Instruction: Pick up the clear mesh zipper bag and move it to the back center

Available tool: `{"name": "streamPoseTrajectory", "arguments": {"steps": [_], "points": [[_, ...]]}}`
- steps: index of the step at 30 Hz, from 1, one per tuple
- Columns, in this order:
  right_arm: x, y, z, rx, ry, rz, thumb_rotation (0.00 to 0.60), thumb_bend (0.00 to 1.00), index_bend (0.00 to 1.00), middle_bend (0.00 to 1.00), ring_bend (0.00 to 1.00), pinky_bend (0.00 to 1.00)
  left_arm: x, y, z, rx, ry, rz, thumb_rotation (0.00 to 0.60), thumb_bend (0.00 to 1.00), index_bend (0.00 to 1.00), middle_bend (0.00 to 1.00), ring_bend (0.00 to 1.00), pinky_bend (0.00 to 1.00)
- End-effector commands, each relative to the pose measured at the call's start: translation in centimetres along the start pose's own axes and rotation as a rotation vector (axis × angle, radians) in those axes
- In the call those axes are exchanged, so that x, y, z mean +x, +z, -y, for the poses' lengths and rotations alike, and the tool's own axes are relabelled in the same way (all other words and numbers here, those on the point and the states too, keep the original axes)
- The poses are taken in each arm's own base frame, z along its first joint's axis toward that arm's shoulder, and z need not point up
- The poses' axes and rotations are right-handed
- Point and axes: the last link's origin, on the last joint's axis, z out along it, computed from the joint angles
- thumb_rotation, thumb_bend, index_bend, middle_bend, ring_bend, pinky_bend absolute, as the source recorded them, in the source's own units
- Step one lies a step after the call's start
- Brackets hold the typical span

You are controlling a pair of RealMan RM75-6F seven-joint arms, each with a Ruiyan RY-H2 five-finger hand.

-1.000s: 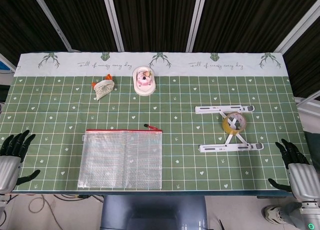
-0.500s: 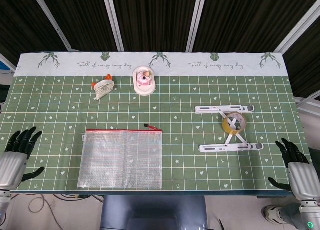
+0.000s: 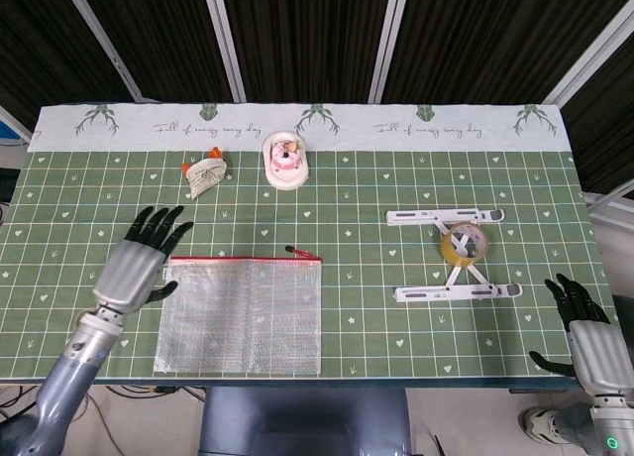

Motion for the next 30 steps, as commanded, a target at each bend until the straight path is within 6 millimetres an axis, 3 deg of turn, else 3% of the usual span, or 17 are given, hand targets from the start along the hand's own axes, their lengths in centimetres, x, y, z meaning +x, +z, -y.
{"name": "streamPoseTrajectory", "arguments": {"steps": [1,6,15,23,30], "points": [[0.0,0.1,-0.1,-0.007,0.007,0.006,0.600,0.16,0.00,0.00,0.00,0.20,-0.5,4.8,-4.4,-0.065,0.006,0.031,0.600,0.17,0.18,0.00,0.00,0.00],[0.0,0.1,-0.2,-0.023,0.019,0.010,0.600,0.16,0.00,0.00,0.00,0.20,-2.1,8.7,-7.9,-0.074,0.036,0.073,0.600,0.20,0.30,0.05,0.00,0.00],[0.0,0.3,-0.3,-0.042,0.041,0.022,0.600,0.16,0.00,0.00,0.00,0.20,-4.8,14.1,-12.6,-0.053,0.106,0.133,0.600,0.24,0.36,0.07,0.00,0.00],[0.0,0.4,-0.5,-0.061,0.058,0.030,0.600,0.17,0.00,0.00,0.00,0.20,-6.5,16.7,-15.2,-0.035,0.160,0.176,0.600,0.24,0.39,0.07,0.00,0.00],[0.0,0.5,-0.6,-0.064,0.065,0.035,0.600,0.17,0.00,0.00,0.00,0.20,-7.6,17.8,-15.8,-0.031,0.220,0.196,0.600,0.24,0.41,0.07,0.00,0.00]]}}
